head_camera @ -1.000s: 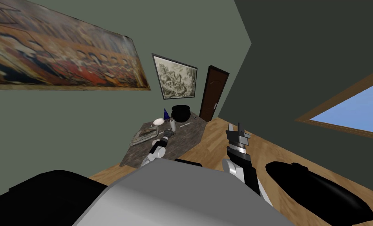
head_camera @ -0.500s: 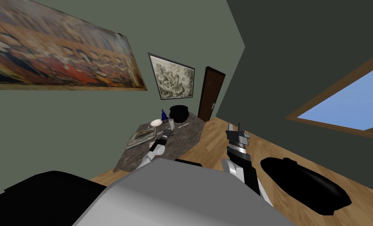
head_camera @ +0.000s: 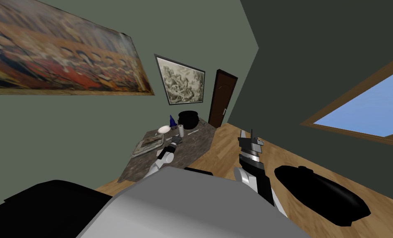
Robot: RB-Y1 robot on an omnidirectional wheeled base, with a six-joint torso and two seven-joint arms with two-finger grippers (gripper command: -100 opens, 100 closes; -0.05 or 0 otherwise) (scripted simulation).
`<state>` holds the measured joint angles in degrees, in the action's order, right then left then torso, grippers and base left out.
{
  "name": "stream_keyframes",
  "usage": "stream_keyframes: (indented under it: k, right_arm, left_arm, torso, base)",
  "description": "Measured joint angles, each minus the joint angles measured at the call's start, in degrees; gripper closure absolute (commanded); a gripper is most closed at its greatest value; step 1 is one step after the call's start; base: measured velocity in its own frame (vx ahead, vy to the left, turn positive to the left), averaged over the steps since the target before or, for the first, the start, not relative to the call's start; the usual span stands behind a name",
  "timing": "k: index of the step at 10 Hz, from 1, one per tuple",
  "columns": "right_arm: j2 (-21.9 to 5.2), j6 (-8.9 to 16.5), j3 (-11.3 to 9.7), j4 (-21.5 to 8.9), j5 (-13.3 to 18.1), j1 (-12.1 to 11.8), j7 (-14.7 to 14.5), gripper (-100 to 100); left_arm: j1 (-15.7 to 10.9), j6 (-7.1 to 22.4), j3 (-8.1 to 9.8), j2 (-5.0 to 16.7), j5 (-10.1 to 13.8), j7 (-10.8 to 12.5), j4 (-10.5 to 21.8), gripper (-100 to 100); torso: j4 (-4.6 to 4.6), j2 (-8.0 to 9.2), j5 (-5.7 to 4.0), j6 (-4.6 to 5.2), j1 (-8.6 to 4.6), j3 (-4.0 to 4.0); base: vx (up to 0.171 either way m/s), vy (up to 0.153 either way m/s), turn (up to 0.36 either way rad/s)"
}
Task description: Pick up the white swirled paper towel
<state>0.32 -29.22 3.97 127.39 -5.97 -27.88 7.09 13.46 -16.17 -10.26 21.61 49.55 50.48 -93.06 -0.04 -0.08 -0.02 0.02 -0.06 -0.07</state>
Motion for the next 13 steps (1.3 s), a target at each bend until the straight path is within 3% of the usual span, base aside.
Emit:
stream_keyframes:
  k: [2, 4, 13]
  right_arm:
    - [0.0, 0.0, 0.0, 0.0, 0.0, 0.0, 0.0, 0]
    - [0.0, 0.0, 0.0, 0.0, 0.0, 0.0, 0.0, 0]
    - [0.0, 0.0, 0.0, 0.0, 0.0, 0.01, 0.0, 0]
  left_arm:
    - [0.0, 0.0, 0.0, 0.0, 0.0, 0.0, 0.0, 100]
    - [0.0, 0.0, 0.0, 0.0, 0.0, 0.0, 0.0, -100]
    - [-0.2, 2.37, -0.52, 6.02, 10.53, 0.29, 2.74, -100]
  torso:
    - [0.0, 0.0, 0.0, 0.0, 0.0, 0.0]
    - [0.0, 0.0, 0.0, 0.0, 0.0, 0.0]
    - [0.05, 0.21, -0.02, 0.0, -0.09, 0.12]
  base:
    - [0.0, 0.0, 0.0]
    - [-0.017, -0.001, 0.045]
    - [-0.057, -0.017, 0.072]
